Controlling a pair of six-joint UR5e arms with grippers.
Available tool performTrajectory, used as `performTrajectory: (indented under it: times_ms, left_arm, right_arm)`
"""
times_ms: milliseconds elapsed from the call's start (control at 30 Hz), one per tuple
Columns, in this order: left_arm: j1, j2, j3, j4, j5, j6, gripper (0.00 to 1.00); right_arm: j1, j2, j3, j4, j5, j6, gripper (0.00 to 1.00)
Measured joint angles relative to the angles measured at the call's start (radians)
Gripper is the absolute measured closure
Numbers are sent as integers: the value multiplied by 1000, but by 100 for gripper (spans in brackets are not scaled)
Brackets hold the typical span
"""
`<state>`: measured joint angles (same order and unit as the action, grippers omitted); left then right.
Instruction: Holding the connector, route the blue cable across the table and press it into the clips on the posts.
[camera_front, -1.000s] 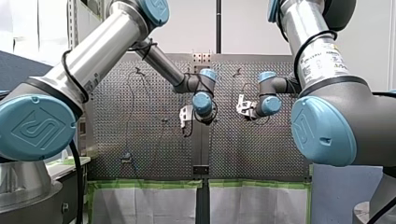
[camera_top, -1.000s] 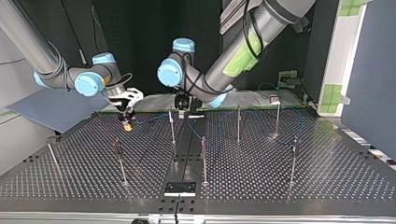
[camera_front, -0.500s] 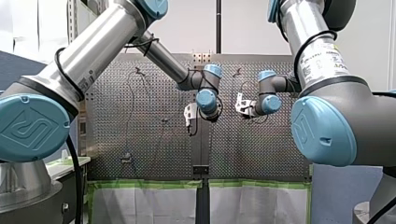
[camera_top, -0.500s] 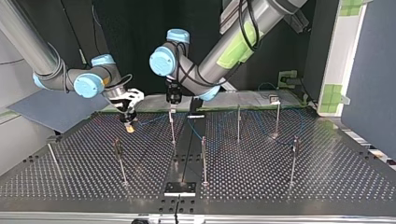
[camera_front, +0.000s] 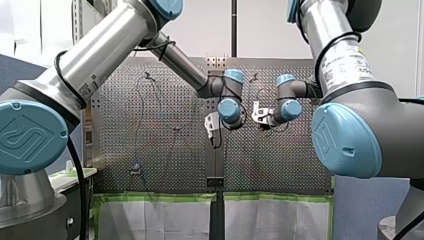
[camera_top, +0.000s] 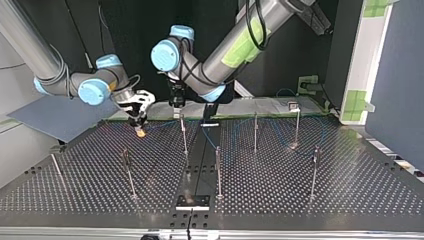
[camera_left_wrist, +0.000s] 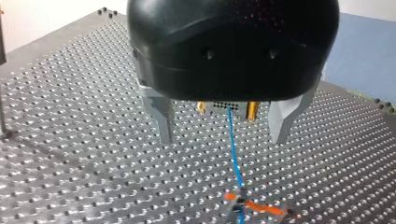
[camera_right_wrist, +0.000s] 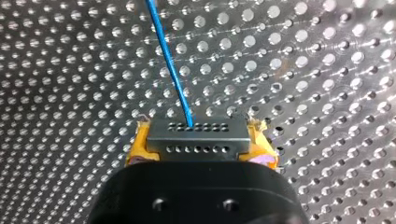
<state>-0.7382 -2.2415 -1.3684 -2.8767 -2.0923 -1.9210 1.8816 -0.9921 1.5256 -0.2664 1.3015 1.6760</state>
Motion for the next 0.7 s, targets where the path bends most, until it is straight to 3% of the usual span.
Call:
performTrajectory:
  times_ms: [267, 433, 700]
  left_arm:
    - [-17, -68, 72, -2, -6, -37, 0]
    - [-20, -81, 112, -1, -7, -45, 0]
    - [-18, -84, 143, -1, -7, -55, 0]
  right_arm:
    - [-4, -20, 25, 20, 0, -1, 100]
    - [-20, -37, 26, 19, -2, 0, 100]
    - [-46, -56, 26, 17, -45, 9, 100]
